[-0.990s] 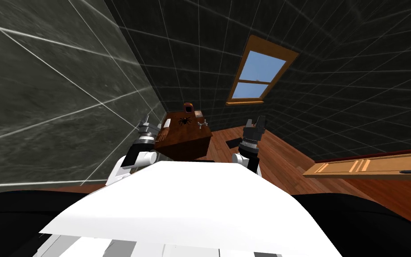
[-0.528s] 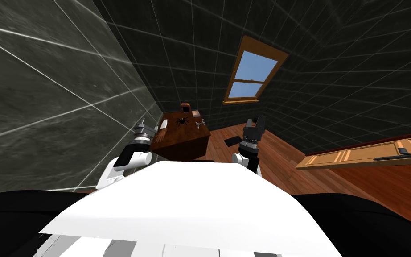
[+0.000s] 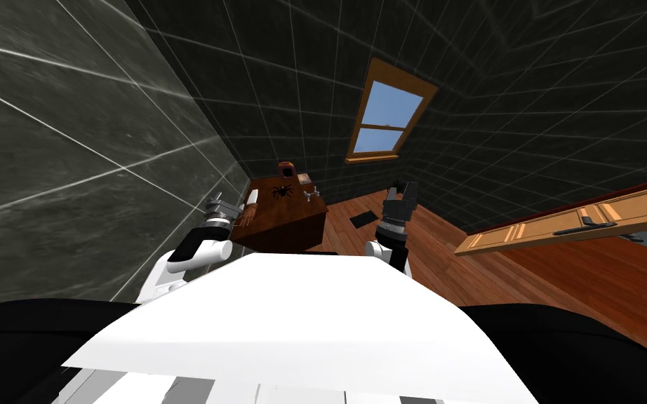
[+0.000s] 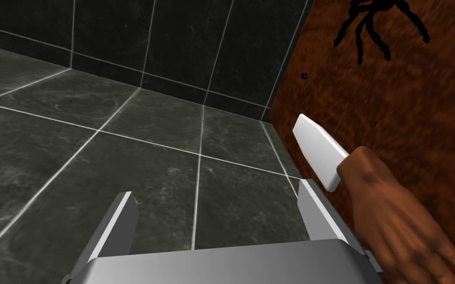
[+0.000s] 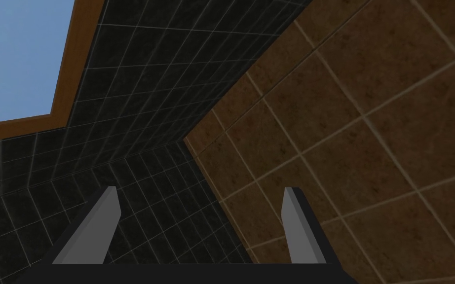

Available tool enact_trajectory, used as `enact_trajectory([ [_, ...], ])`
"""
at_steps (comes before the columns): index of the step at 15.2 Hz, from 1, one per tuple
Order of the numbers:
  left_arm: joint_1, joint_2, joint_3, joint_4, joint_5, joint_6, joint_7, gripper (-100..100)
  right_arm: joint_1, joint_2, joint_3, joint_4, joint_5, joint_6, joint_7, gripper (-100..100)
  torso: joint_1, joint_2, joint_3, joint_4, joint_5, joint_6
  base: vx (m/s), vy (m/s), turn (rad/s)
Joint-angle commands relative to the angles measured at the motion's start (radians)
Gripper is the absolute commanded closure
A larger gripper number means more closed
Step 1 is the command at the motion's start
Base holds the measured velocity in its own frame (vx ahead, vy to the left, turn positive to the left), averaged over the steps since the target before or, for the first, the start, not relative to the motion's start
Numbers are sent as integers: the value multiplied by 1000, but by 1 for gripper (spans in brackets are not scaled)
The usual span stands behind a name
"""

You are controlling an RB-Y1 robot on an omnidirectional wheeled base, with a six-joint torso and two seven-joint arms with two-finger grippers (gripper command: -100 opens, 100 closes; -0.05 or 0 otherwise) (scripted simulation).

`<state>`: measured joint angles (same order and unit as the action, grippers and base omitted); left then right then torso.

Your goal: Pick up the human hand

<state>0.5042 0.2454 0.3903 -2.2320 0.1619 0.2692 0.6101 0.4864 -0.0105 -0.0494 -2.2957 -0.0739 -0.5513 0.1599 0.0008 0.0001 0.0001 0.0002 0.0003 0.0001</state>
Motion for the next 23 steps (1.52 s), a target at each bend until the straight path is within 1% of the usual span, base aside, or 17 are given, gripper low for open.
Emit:
enact_trajectory([
  [1,3,4,33,4,12,50,50,-100,0,0,0,0,0,0,0,0,0,0,0,0,0,0,-13,0,-113],
  [3,3,4,33,4,12,77,51,-100,0,0,0,0,0,0,0,0,0,1,0,0,0,1,-16,1,-138],
  [4,6,8,65,11,25,106,93,-100,0,0,0,0,0,0,0,0,0,0,0,0,0,0,-14,-6,-149],
  [6,6,8,65,11,25,140,100,-100,0,0,0,0,0,0,0,0,0,1,0,0,0,0,-12,-5,-130],
  [7,6,8,65,11,25,140,100,-100,0,0,0,0,0,0,0,0,0,0,0,0,0,0,0,0,0],
  [8,10,12,97,18,37,175,147,-100,0,0,0,0,0,0,0,0,0,0,0,0,0,0,-9,-7,-123],
  [10,10,12,97,18,37,203,149,-100,0,0,0,0,0,0,0,0,0,0,0,0,0,1,-12,-3,-142],
  [11,13,15,128,24,50,228,192,-100,0,0,0,0,0,0,0,0,0,0,0,0,0,0,-10,-8,-152],
  [13,13,15,128,24,50,267,198,-100,0,0,0,0,0,0,0,0,0,0,0,0,0,0,-8,-3,-107],
  [14,16,18,160,31,62,295,240,-100,0,0,0,0,0,0,0,0,0,0,0,0,0,0,-8,-13,-185],
  [15,16,18,160,31,62,318,247,-100,0,0,0,0,0,0,0,0,0,0,0,0,0,1,-7,-15,-189],
  [16,16,18,160,31,62,330,247,-100,0,0,0,0,0,0,0,0,0,0,0,0,0,1,0,-11,-87],
  [17,19,20,191,39,75,360,288,-100,0,0,0,0,0,0,0,0,0,0,0,0,0,0,-6,-8,-147],
  [19,19,20,191,39,75,392,295,-100,0,0,0,0,0,0,0,0,0,0,0,0,0,0,-4,-5,-113],
  [20,22,22,222,46,87,422,335,-100,0,0,0,0,0,0,0,0,0,0,0,0,0,0,-5,-11,-203],
  [22,22,22,222,46,87,454,342,-100,0,0,0,0,0,0,0,0,0,0,0,0,0,1,0,-9,-123],
  [23,25,23,253,53,99,484,383,-100,0,0,0,0,0,0,0,0,0,-1,0,0,0,0,2,-15,-180],
])
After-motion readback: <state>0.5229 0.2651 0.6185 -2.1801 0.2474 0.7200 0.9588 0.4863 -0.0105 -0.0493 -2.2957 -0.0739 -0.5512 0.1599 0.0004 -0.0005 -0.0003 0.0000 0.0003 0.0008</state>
